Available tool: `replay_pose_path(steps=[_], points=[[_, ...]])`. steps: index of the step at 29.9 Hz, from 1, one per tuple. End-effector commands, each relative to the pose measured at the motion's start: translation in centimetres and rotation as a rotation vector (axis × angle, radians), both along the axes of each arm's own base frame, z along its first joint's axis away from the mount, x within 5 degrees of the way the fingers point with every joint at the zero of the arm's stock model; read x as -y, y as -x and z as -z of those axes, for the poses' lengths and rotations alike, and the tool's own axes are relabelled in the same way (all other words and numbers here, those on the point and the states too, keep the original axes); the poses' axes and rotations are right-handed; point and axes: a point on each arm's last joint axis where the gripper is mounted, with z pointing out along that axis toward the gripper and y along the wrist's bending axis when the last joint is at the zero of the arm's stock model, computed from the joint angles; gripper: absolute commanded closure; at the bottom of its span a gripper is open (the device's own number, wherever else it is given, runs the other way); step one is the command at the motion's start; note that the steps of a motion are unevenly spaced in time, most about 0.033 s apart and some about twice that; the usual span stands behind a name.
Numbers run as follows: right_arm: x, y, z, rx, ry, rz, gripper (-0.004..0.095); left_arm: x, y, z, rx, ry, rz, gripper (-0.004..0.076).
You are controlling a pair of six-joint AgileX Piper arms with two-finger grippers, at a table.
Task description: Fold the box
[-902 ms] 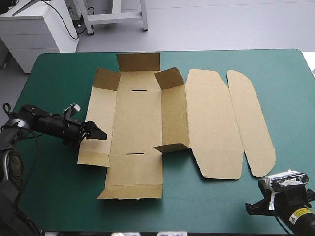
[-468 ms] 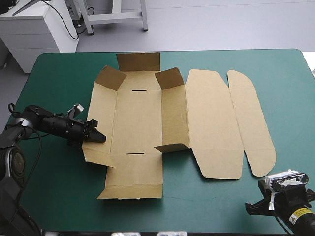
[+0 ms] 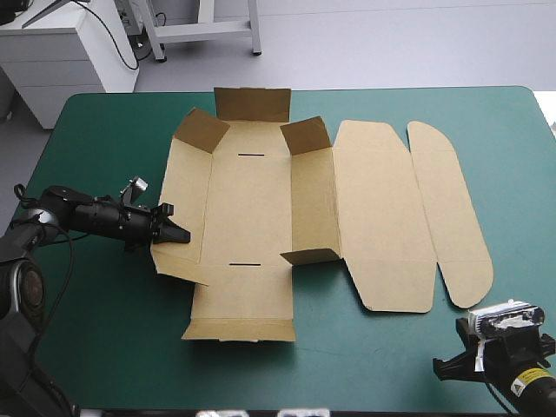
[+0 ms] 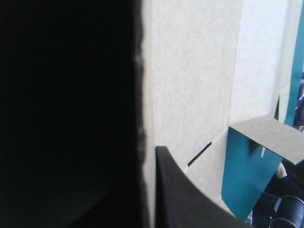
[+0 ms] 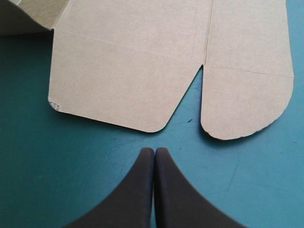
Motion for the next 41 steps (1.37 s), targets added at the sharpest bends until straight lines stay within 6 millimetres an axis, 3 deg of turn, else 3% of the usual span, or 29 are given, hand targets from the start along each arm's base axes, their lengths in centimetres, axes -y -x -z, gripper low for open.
replay_pose_path(steps=[1, 4, 10, 15, 21, 30, 37, 41], points=[[-0.1, -0.4, -1.5, 0.078, -0.017, 0.001, 0.0928, 0.9, -0.5, -4.0, 0.106, 0.126, 0.034, 0.0732], [-0.1, -0.4, -1.5, 0.078, -0.017, 0.001, 0.0928, 0.7, -1.3, -5.9, 0.178, 0.101, 0.043, 0.0732], [-0.1, -0.4, -1.5, 0.078, -0.017, 0.001, 0.0928, 1.4, -2.6, -11.9, 0.388, 0.020, 0.098, 0.0732], [-0.1, -0.4, -1.5, 0.078, -0.017, 0.001, 0.0928, 4.0, -2.9, -17.4, 0.587, -0.154, 0.242, 0.0732], [-0.1, -0.4, -1.5, 0.078, -0.017, 0.001, 0.0926, 7.6, -2.4, -21.6, 0.773, -0.443, 0.435, 0.0732], [-0.1, -0.4, -1.5, 0.078, -0.017, 0.001, 0.0928, 12.2, 0.2, -23.7, 1.027, -0.556, 0.713, 0.0732], [-0.1, -0.4, -1.5, 0.078, -0.018, 0.001, 0.0928, 13.6, 2.2, -26.0, 1.194, -0.835, 0.748, 0.0732], [-0.1, -0.4, -1.5, 0.077, -0.021, 0.000, 0.0928, 14.7, 3.1, -26.8, 1.282, -0.889, 0.784, 0.0732]])
